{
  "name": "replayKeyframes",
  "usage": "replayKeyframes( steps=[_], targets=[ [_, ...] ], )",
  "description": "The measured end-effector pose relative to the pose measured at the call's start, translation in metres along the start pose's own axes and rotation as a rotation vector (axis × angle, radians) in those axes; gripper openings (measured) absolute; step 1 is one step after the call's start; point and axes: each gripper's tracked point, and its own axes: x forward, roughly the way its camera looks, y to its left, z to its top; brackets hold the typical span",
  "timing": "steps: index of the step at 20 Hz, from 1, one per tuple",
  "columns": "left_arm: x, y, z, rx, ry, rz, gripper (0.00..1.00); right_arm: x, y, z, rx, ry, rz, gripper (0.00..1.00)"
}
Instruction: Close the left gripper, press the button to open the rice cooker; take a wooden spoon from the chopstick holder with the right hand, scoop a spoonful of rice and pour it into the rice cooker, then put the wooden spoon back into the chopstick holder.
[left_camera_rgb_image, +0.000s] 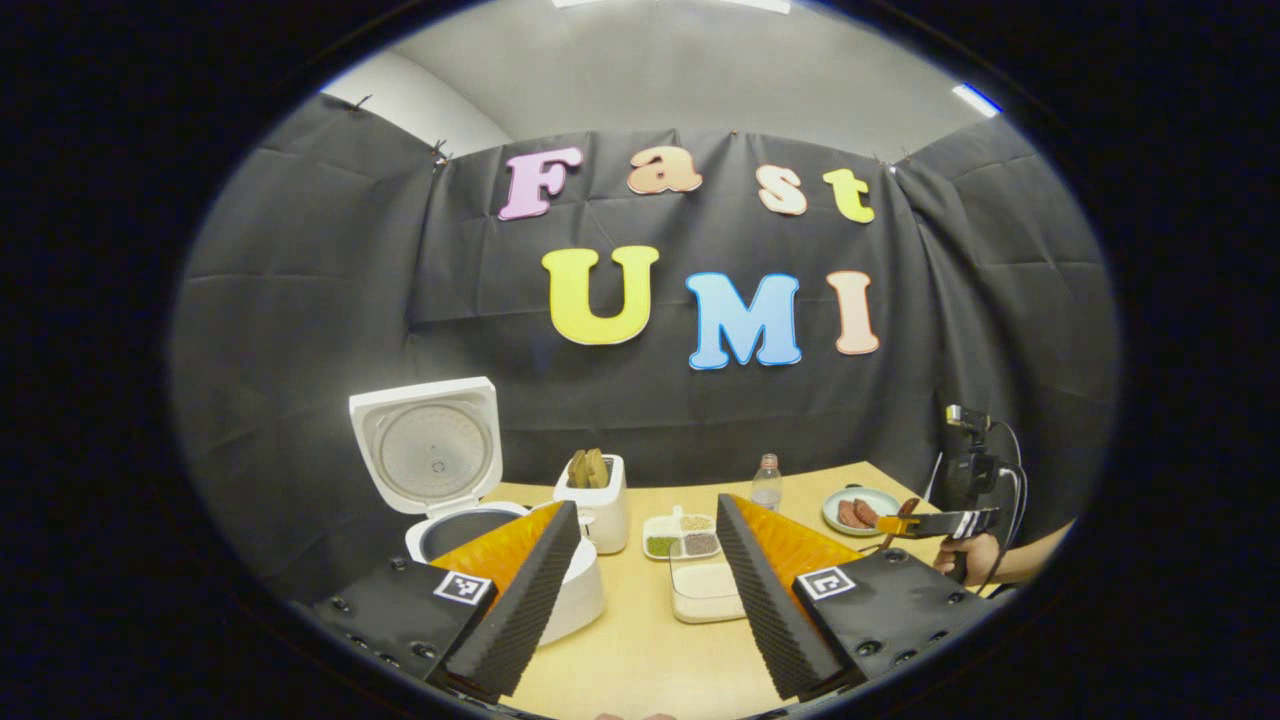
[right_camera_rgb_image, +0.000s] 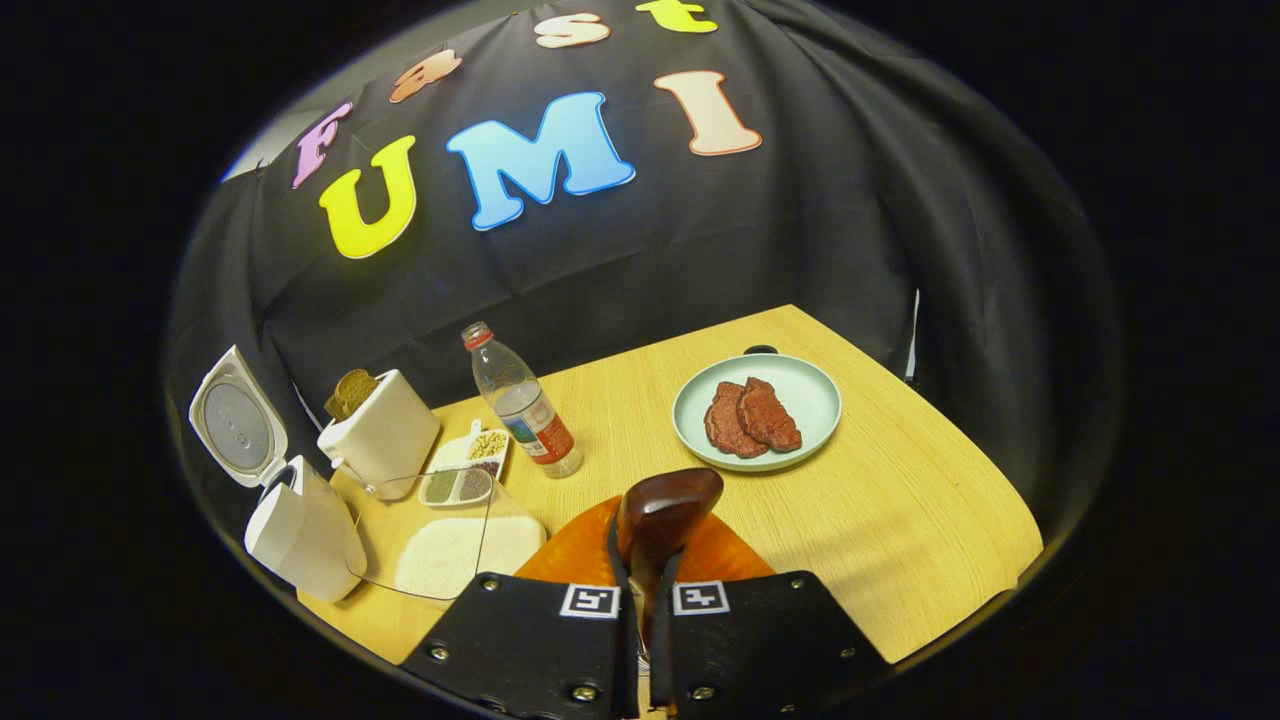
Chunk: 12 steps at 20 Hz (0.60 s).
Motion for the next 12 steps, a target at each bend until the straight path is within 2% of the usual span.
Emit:
replayKeyframes(
  steps=[1,3,4,6,7,10,12],
  targets=[
    [0.000,-0.002,0.002,-0.001,-0.002,-0.005,0.93,-0.001,0.000,0.000,-0.015,0.000,-0.004,0.07],
    [0.004,-0.007,0.007,-0.008,-0.014,-0.023,0.95,-0.005,-0.008,-0.004,-0.076,0.011,-0.016,0.22],
    [0.006,-0.010,0.008,-0.011,-0.022,-0.034,0.95,-0.013,-0.014,-0.002,-0.105,0.007,-0.034,0.38],
    [0.011,-0.017,0.012,-0.023,-0.032,-0.060,0.92,-0.032,-0.036,0.013,-0.138,-0.041,-0.113,0.96],
    [0.015,-0.018,0.015,-0.032,-0.040,-0.070,0.99,-0.044,-0.044,0.022,-0.136,-0.074,-0.138,0.98],
    [0.028,-0.015,0.026,-0.049,-0.065,-0.077,0.92,-0.081,-0.054,0.055,-0.143,-0.173,-0.173,0.98],
    [0.038,-0.008,0.034,-0.051,-0.076,-0.080,0.95,-0.103,-0.055,0.076,-0.163,-0.222,-0.174,0.98]
  ],
)
